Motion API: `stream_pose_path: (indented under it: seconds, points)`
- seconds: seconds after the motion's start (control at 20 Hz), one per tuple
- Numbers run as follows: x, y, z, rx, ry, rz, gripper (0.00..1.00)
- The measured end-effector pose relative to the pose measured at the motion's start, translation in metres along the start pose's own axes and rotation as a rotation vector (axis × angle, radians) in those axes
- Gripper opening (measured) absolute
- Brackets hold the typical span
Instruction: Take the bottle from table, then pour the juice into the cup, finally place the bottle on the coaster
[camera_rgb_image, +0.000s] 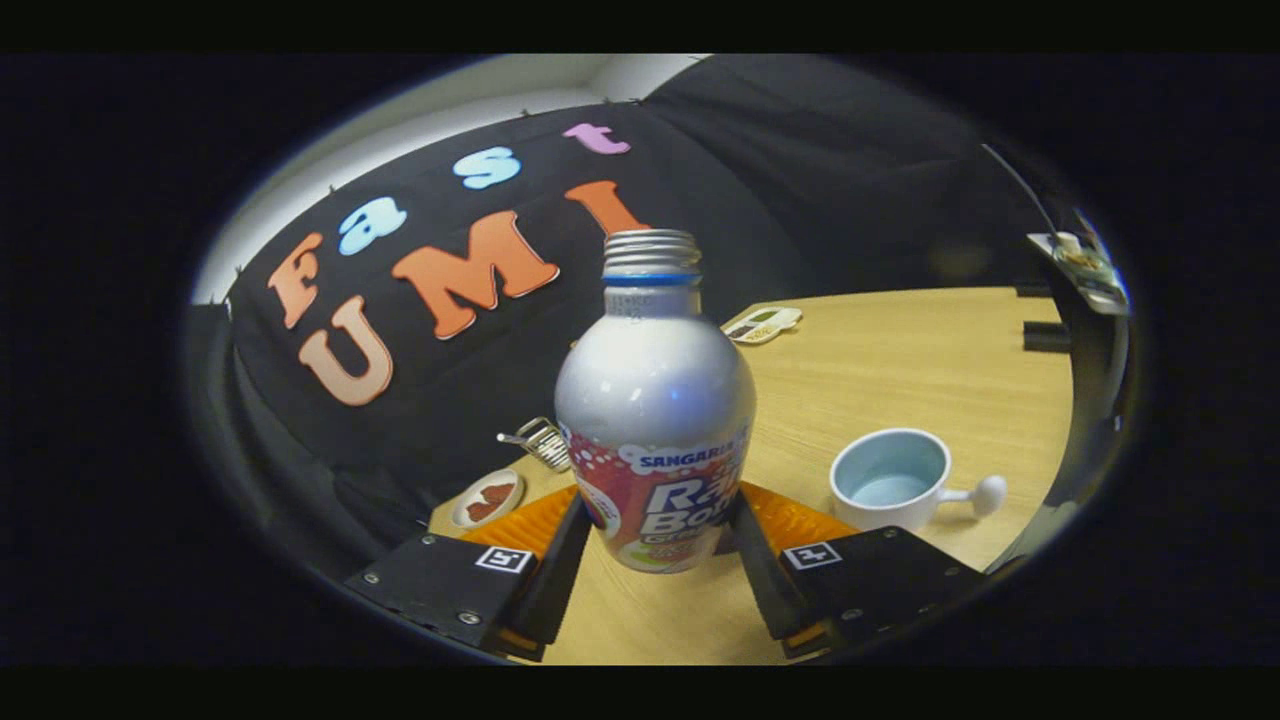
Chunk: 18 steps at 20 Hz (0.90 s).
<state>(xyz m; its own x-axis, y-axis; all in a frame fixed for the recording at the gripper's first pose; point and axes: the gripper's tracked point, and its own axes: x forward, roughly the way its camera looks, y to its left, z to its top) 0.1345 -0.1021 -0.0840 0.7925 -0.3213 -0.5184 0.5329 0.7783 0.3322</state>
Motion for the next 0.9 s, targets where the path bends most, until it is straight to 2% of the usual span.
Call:
stream_pose_path:
  seconds: [0.2,0.45,0.6,0.7,0.9]
  points:
    - [0.015,-0.006,-0.001,-0.225,-0.039,-0.092,0.76]
    - [0.051,-0.002,-0.016,-0.468,-0.008,-0.119,0.76]
    - [0.068,0.0,-0.029,-0.518,0.029,-0.112,0.77]
    - [0.077,0.003,-0.041,-0.507,0.061,-0.09,0.77]
    - [0.091,-0.002,-0.051,-0.511,0.074,-0.105,0.77]
